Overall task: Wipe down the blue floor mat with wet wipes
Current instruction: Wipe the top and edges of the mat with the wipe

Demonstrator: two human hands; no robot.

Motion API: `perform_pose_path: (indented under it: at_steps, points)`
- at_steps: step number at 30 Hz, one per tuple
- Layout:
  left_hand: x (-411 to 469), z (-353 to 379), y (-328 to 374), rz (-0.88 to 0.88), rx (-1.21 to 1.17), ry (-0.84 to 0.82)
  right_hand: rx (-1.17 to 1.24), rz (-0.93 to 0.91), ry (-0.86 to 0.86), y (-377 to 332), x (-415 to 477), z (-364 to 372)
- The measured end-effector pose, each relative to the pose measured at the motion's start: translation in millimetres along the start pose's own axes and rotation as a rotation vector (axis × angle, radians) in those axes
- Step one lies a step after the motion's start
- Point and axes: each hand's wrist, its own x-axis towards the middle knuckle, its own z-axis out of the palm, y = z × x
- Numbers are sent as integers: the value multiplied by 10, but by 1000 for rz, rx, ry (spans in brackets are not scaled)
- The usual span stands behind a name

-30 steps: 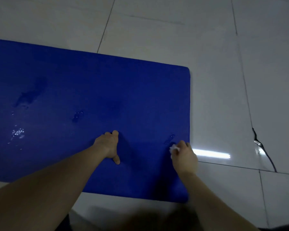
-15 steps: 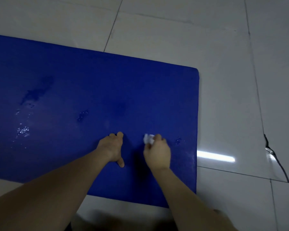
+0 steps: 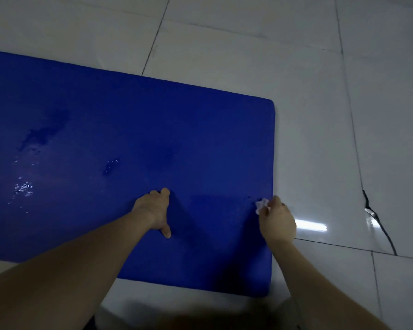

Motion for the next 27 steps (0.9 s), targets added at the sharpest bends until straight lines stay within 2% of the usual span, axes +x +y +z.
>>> perform_pose_path:
  at_steps: [4, 7, 9, 14, 16, 19, 27]
  points:
    - [-4, -14, 20, 3, 2, -1, 179, 181, 54, -65, 7, 27]
    - [10, -6, 10, -1, 0, 0, 342, 168, 40, -373, 18, 157]
    - [21, 11, -10, 4, 5, 10, 317, 80, 3, -624, 6, 285]
    - [62, 46, -31, 9, 19, 22, -9, -278, -128, -1367, -213, 624]
    - [69, 55, -34, 9, 28, 24, -70, -408, -171, -1530, -297, 661]
    - [67, 58, -31, 8, 24, 29, -141, -458, -197, -1418, -194, 541]
    - [-4, 36, -35, 33, -35, 39, -194, -93, -65, -232, 63, -36]
